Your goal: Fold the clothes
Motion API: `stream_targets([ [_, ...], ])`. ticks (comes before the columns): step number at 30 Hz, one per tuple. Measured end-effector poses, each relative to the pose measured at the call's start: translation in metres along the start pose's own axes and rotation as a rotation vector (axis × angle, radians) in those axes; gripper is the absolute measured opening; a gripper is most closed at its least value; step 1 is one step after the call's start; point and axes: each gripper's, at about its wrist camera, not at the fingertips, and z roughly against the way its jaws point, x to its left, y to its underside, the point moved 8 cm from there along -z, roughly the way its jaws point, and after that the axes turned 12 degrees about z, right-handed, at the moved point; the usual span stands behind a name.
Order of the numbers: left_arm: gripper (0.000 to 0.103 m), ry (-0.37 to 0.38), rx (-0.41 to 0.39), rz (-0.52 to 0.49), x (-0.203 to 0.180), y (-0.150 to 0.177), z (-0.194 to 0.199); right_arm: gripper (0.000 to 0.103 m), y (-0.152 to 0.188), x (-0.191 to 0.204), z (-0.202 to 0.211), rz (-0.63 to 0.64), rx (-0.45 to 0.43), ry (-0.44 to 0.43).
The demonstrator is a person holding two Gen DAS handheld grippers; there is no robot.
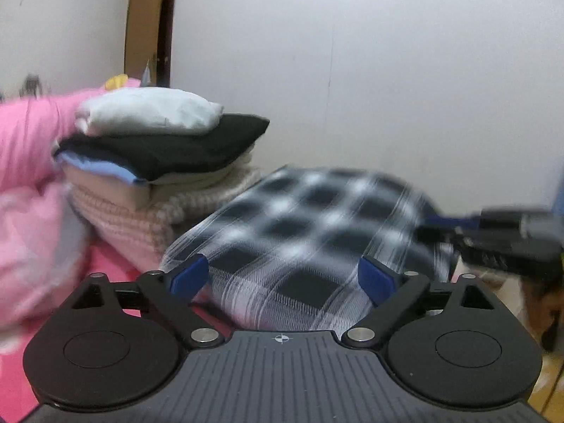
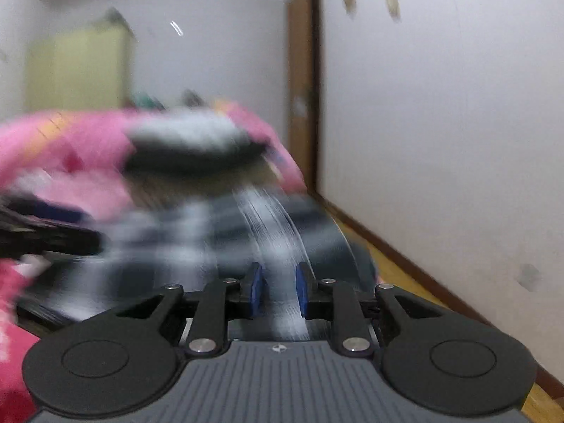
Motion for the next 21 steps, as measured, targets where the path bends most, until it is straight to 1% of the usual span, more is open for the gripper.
stream_targets([
  [1, 0.094, -0.005, -0.019, -0.016, -0.003, 0.0, 0.008, 0.023, -0.001, 0.0, 0.008, -0.022, -0.01, 0.014],
  [2, 0.1, 0.005, -0.043, -0.023, -0.006, -0.001, 0.019, 0.023, -0.005, 0.003, 0.023, -0.047, -0.049, 0.006],
  [3, 0.103, 0.017, -0.064, -0.027, -0.01, -0.002, 0.029, 0.023, -0.01, 0.008, 0.04, -0.066, -0.103, -0.013],
  [4, 0.103, 0.03, -0.081, -0.028, -0.013, -0.001, 0.038, 0.023, -0.014, 0.015, 0.056, -0.072, -0.152, -0.036],
  [5, 0.103, 0.044, -0.099, -0.029, -0.016, -0.001, 0.048, 0.025, -0.015, 0.027, 0.068, -0.051, -0.178, -0.059],
  [6, 0.103, 0.048, -0.108, -0.029, -0.019, 0.001, 0.056, 0.031, -0.013, 0.04, 0.075, -0.018, -0.182, -0.08],
  [7, 0.103, 0.041, -0.105, -0.024, -0.022, 0.003, 0.061, 0.036, -0.009, 0.052, 0.077, 0.006, -0.167, -0.099],
  [8, 0.103, 0.031, -0.099, -0.011, -0.024, 0.006, 0.067, 0.042, -0.003, 0.062, 0.072, 0.017, -0.128, -0.116],
  [10, 0.103, 0.01, -0.085, 0.026, -0.025, 0.011, 0.08, 0.042, 0.011, 0.078, 0.065, 0.022, -0.042, -0.138],
  [11, 0.103, 0.001, -0.081, 0.041, -0.025, 0.015, 0.089, 0.042, 0.017, 0.081, 0.064, -0.006, -0.001, -0.128],
  [13, 0.103, -0.019, -0.076, 0.074, -0.023, 0.022, 0.106, 0.043, 0.023, 0.081, 0.081, -0.08, 0.006, -0.123],
  [14, 0.103, -0.036, -0.076, 0.095, -0.02, 0.026, 0.116, 0.048, 0.025, 0.082, 0.09, -0.118, 0.001, -0.125],
  [15, 0.103, -0.048, -0.072, 0.123, -0.018, 0.029, 0.124, 0.065, 0.026, 0.085, 0.1, -0.149, -0.005, -0.128],
  [16, 0.103, -0.051, -0.064, 0.159, -0.015, 0.032, 0.131, 0.074, 0.027, 0.088, 0.11, -0.165, -0.01, -0.124],
  [17, 0.103, -0.055, -0.056, 0.195, -0.013, 0.036, 0.138, 0.081, 0.027, 0.092, 0.118, -0.17, -0.017, -0.115],
  [19, 0.103, -0.062, -0.041, 0.269, -0.008, 0.042, 0.152, 0.084, 0.027, 0.104, 0.138, -0.165, -0.018, -0.108],
  [21, 0.103, -0.084, -0.039, 0.327, -0.002, 0.047, 0.166, 0.096, 0.024, 0.119, 0.148, -0.163, -0.011, -0.105],
])
